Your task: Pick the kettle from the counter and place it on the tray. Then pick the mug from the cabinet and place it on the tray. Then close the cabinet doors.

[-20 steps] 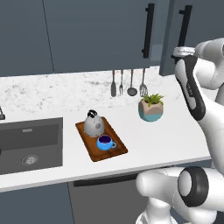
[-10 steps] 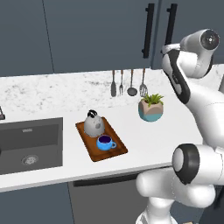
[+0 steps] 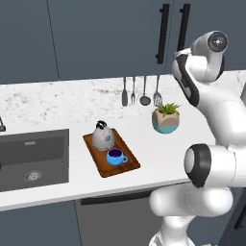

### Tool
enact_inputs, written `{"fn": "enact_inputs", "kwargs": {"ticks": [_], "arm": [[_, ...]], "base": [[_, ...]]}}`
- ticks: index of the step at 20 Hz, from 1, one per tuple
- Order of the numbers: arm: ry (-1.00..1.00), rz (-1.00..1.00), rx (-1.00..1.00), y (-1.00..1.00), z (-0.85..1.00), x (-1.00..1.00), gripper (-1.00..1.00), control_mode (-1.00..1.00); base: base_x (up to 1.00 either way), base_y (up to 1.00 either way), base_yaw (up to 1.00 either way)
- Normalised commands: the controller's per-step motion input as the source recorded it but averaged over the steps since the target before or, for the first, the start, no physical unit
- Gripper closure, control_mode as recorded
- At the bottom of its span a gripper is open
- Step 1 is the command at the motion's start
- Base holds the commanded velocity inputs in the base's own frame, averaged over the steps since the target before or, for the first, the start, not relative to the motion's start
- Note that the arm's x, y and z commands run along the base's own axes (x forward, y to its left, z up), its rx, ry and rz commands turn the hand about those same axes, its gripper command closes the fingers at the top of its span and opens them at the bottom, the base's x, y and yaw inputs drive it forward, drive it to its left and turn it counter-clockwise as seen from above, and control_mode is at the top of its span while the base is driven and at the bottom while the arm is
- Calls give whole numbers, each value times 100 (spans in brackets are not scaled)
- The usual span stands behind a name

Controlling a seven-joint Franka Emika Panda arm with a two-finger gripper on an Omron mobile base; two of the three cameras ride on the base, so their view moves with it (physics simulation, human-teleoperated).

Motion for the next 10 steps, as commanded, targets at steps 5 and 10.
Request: {"fn": "enact_inputs", "kwargs": {"ticks": [5, 10], "arm": [[21, -4, -11, 0, -15, 38, -100, -100], [9, -2, -4, 0, -19, 29, -100, -100]], "base": [[0, 0, 0], [0, 0, 0]]}}
